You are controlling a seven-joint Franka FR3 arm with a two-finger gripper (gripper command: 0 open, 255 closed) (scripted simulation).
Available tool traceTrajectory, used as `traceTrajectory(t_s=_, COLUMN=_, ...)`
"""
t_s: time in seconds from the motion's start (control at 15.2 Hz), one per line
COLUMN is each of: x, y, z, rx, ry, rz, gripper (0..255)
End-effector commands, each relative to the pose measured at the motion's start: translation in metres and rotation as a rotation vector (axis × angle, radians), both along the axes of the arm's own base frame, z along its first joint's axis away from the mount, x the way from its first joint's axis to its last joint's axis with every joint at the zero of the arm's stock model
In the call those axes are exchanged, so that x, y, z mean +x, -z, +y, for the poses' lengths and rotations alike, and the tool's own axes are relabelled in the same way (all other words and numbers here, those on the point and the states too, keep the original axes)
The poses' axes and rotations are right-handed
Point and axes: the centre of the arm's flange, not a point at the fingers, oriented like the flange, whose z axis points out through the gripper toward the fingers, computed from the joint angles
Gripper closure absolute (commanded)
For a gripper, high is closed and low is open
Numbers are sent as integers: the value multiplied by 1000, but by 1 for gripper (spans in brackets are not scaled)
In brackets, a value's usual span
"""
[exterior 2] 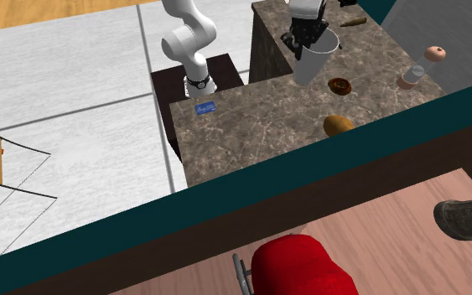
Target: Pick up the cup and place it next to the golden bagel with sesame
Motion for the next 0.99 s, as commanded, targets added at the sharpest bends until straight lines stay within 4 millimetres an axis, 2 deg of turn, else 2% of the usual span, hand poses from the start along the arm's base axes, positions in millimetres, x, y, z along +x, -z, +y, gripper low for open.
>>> traceTrajectory(t_s=0.0, x=-21, y=-11, z=18, rx=0, ry=1, rz=0, gripper=255)
traceTrajectory(t_s=0.86, x=-149, y=-52, z=125, rx=0, ry=1, rz=0, gripper=255)
traceTrajectory(t_s=0.92, x=-149, y=-47, z=125, rx=0, ry=1, rz=0, gripper=255)
